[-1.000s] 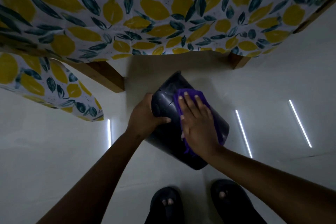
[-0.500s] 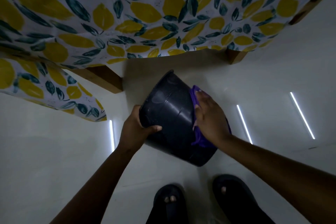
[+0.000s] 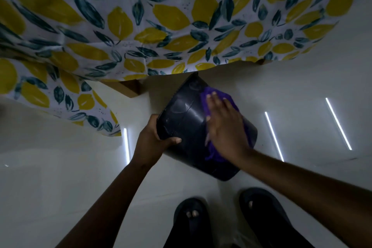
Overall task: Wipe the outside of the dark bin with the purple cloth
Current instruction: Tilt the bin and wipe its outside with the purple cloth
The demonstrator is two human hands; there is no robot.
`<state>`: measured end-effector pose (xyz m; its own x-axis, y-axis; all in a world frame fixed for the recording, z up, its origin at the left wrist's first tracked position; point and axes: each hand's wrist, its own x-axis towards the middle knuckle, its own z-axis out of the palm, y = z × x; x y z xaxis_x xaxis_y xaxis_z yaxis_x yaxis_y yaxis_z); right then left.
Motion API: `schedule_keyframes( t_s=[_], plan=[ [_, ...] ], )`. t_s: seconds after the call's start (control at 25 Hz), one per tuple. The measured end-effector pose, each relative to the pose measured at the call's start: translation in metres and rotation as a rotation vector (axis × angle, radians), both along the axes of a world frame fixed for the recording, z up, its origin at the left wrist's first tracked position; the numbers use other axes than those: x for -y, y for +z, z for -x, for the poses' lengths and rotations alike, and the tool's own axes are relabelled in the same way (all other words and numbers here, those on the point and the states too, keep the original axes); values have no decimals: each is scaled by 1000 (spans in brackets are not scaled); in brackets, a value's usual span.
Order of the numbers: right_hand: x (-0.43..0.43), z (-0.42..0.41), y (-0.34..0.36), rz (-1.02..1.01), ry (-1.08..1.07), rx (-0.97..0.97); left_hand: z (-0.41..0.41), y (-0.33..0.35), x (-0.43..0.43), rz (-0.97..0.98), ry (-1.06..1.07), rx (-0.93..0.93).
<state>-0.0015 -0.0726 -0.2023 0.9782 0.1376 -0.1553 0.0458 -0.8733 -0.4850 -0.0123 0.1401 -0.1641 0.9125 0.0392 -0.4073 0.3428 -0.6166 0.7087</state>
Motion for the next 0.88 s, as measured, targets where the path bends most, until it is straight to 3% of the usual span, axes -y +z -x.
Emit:
schedule_keyframes(
  t_s=[0.08,0.16,0.24,0.36,0.4,0.52,0.6,0.88],
  plan=[
    [-30,17,11,74,260,149,-1,-2,1,41,8,8],
    [-37,-7,15,85,332,186,-1,-2,4,49,36,36],
    [-25,-45,6,13,152,124,0,-4,3,50,46,42],
    [27,-69,-21,-289,-148,-257,21,-10,-6,13,65,-15],
    [35,-58,-26,-307,-177,-292,31,-12,-12,-13,58,-40],
    [26,-14,-28,-258,-170,-125,43,-11,-31,-74,-14,-114],
    [18,1,-21,-259,-174,-68,29,1,-28,-14,-25,-130],
    [-42,21,9,12,113,145,-23,11,21,-147,-19,37]
  ],
)
